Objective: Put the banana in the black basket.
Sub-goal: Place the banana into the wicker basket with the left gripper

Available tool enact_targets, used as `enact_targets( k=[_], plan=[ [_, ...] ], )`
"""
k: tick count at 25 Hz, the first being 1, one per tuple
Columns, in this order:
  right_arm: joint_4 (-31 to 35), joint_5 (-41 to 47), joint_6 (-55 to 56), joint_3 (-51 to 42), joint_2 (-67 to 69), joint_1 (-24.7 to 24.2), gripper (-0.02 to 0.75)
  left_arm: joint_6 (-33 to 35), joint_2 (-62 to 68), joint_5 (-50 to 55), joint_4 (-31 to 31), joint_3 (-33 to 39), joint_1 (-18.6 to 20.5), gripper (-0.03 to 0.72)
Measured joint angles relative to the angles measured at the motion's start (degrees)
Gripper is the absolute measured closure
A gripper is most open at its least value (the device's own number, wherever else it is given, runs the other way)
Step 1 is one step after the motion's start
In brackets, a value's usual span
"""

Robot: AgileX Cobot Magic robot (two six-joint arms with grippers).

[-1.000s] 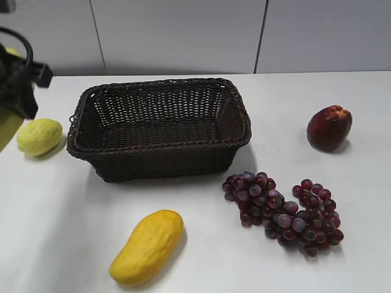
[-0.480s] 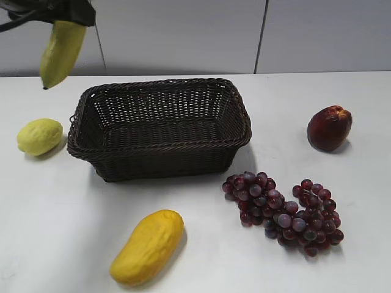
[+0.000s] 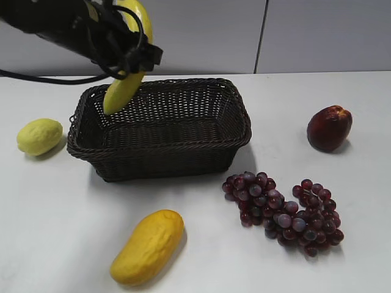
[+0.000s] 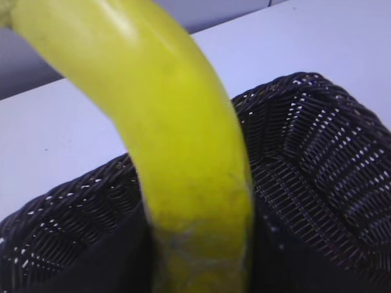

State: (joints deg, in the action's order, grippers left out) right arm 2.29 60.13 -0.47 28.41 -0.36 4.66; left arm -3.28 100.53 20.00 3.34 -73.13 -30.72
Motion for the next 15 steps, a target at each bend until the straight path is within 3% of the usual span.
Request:
enact_targets(
  k=[5,11,15],
  plan=[
    [0.0,0.0,-0.1,0.0,0.0,0.0,0.183,0.2,5.0,-2.6,0.0,0.0,-0.2,0.267],
    [0.0,0.0,0.0,0.0,0.0,0.0,0.183,0.2,7.1,-4.0,-0.6,0.0,-0.2,0.061],
    [0.0,0.0,0.0,0.0,0.0,0.0,0.183,0.2,7.0,-4.3,-0.7,0.0,-0.2,0.030]
  ],
)
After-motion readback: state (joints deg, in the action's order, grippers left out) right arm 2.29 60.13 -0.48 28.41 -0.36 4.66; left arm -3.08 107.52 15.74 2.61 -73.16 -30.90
